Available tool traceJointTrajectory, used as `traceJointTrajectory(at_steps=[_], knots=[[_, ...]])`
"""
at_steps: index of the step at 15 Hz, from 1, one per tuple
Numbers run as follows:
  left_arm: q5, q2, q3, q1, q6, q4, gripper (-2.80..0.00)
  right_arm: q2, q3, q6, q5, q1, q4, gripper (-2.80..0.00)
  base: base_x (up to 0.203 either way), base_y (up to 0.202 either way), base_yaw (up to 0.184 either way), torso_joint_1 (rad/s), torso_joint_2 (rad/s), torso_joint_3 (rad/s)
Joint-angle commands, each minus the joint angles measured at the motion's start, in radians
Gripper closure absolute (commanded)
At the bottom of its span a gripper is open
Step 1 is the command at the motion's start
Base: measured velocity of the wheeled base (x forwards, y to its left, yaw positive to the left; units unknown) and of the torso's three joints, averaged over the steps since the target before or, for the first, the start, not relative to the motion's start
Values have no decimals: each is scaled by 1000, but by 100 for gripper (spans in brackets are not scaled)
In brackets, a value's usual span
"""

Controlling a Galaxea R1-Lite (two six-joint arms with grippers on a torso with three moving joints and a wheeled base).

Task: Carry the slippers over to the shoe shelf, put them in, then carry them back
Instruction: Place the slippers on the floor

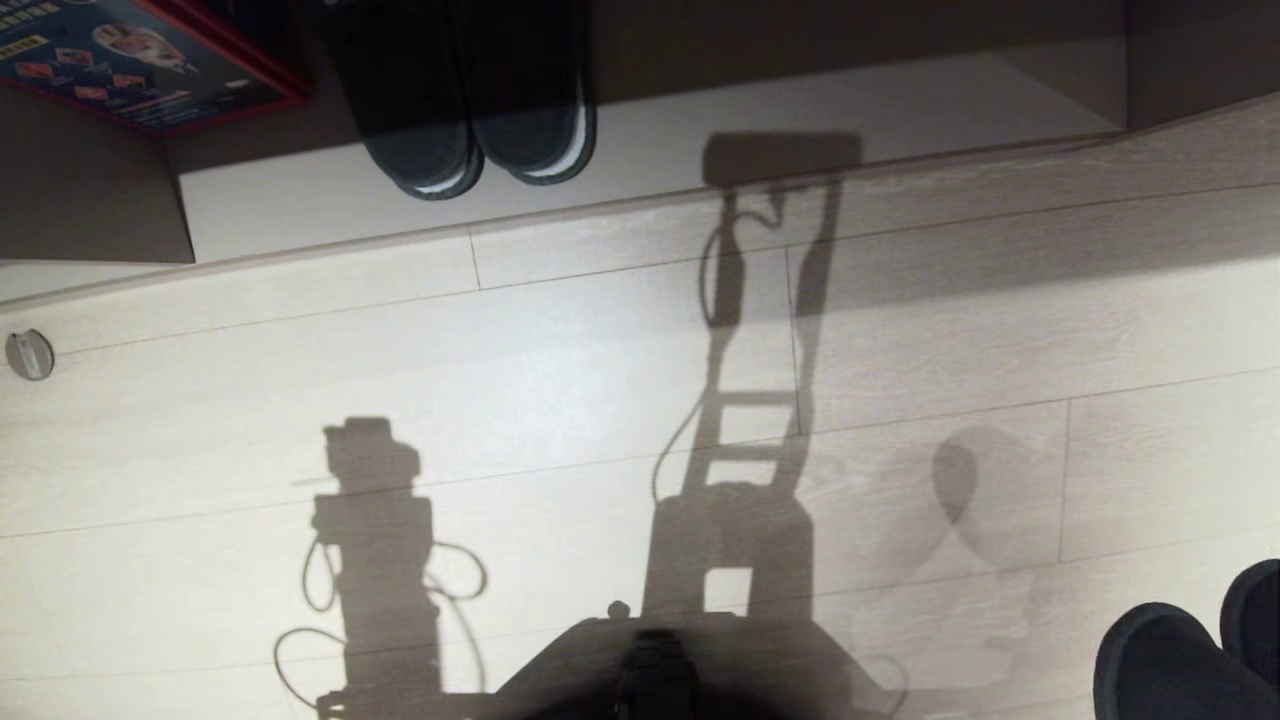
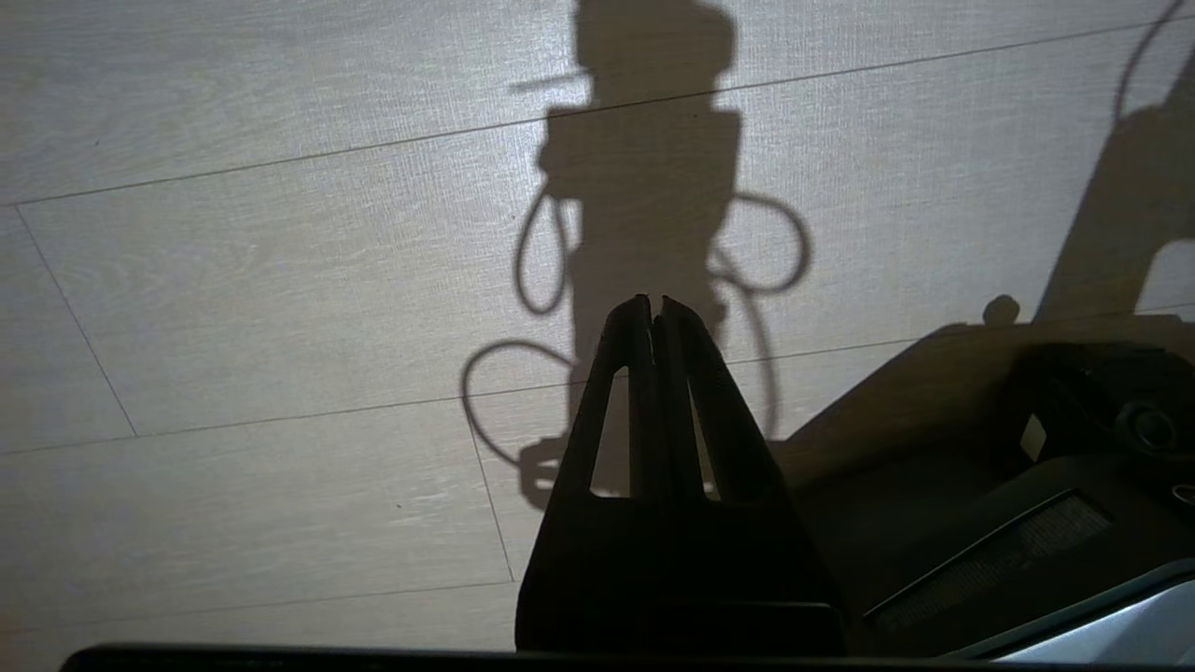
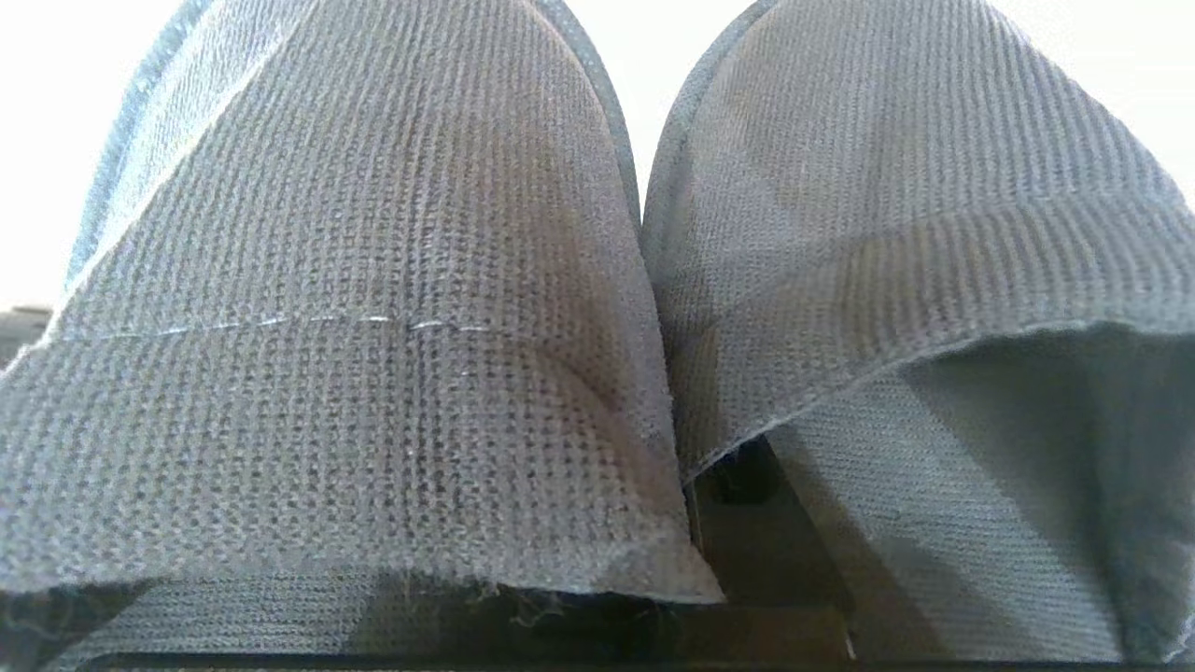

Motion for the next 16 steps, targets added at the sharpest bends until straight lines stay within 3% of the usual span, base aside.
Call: traceJointTrajectory(at_steps=[1,8,16], knots=[[0,-1,2,0,0,0,0,-8,12,2,-3,0,13,0,0,0,0,0,0,0],[0,-1,2,0,-2,0,0,-7,12,-2,0,0,13,0,0,0,0,0,0,13],[0,1,2,0,-5,0,0,-7,11,-2,-1,0,13,0,0,0,0,0,1,189]])
